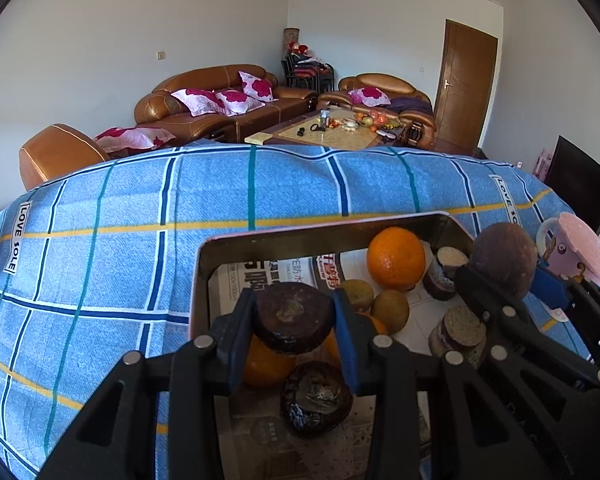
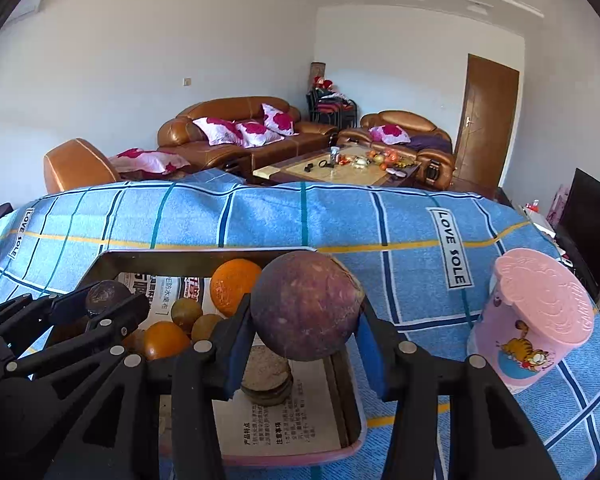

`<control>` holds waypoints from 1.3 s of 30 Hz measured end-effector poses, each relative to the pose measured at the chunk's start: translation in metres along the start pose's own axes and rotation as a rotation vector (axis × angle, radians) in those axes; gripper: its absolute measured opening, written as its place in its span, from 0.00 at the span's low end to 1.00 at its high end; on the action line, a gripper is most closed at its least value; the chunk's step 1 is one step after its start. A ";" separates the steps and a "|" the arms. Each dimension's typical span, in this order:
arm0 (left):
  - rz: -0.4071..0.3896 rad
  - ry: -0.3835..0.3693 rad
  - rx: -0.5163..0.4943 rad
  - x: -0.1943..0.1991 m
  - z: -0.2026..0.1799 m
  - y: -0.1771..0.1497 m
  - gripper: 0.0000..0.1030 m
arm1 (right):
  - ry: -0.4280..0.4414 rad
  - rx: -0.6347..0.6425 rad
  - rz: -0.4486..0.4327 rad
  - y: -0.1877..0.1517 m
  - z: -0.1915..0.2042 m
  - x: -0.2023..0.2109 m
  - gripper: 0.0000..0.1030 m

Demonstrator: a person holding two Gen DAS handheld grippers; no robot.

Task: Organize fruits
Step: 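Open the right tool over the box while the left tool releases the dark fruit, then withdraw both open tools from the tin box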

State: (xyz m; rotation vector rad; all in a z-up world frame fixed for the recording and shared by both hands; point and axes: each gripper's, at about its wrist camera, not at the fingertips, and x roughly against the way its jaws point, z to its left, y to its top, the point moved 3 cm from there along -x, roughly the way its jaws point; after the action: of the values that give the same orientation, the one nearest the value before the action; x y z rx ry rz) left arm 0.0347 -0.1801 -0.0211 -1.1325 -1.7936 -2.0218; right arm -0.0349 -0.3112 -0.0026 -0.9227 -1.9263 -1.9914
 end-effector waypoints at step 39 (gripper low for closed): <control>-0.197 0.090 -0.030 0.043 0.002 -0.005 1.00 | 0.100 -0.117 -0.201 0.003 -0.017 0.032 0.75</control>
State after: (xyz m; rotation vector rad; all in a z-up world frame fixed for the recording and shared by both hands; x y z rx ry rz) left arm 0.0027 -0.1627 0.0033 -0.8873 -1.9012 -2.1774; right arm -0.0633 -0.3190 0.0192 -0.6628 -1.9323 -2.2380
